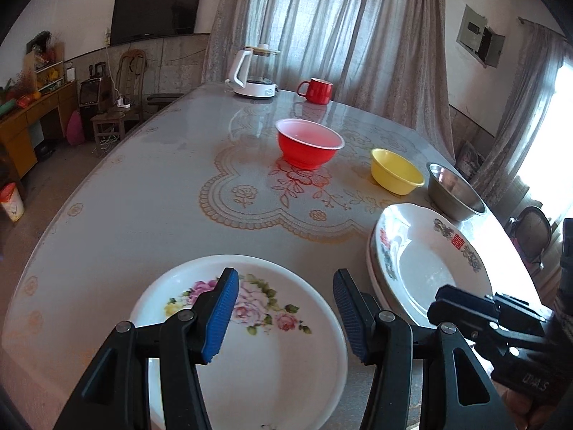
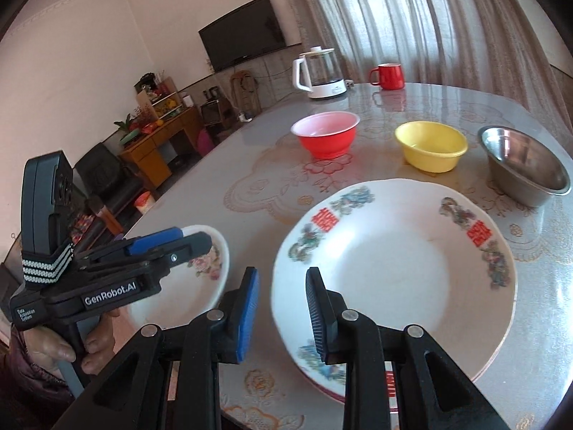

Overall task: Organize plates and bowls
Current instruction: 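Move both tools to the rim of the pink-rose plate, then grip the pink-rose plate rim with both tools and lift it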

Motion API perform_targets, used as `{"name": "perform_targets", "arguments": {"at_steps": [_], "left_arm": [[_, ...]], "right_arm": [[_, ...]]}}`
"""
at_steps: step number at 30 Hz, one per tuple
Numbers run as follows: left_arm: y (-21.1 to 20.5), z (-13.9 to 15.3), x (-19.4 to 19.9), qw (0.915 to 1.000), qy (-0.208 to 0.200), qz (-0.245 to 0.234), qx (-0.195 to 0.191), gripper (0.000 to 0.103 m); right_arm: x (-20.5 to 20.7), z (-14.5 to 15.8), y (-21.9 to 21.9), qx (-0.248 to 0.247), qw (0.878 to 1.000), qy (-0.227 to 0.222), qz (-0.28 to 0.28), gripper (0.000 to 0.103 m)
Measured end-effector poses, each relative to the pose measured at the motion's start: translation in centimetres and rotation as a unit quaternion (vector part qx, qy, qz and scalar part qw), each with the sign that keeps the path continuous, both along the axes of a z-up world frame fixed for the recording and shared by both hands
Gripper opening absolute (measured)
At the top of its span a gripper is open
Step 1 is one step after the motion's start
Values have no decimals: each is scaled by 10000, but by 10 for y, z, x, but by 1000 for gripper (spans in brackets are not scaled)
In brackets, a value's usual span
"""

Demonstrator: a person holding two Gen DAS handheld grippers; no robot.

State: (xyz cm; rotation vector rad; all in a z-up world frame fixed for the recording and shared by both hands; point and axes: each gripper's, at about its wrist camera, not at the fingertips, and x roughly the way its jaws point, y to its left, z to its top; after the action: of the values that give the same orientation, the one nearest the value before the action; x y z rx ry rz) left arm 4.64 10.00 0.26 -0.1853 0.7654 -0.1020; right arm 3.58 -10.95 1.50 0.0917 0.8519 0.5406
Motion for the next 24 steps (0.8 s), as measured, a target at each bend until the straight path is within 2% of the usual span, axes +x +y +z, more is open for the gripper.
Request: {"name": "perform_targets", "arguments": {"at_steps": [7, 11, 15, 20, 24], "left_arm": [[55, -7, -13, 9981, 73, 583, -207, 56], [79, -12, -28, 9968, 106, 778, -130, 55], [88, -21, -43, 9966, 175, 800, 9, 48], [86, -35, -50, 9973, 313, 668, -2, 43], [79, -44, -49, 9979, 412, 499, -50, 33]], "right_arm": [[-6, -16, 35, 137, 9977, 305, 583, 25], [-9, -24, 48, 150, 9959, 448, 770, 25], [-9, -30, 60, 32, 9943, 548, 910, 25], [-7, -40, 68, -142, 9925, 717, 979, 25], [-6, -42, 71, -198, 9925, 683, 992, 25]]}}
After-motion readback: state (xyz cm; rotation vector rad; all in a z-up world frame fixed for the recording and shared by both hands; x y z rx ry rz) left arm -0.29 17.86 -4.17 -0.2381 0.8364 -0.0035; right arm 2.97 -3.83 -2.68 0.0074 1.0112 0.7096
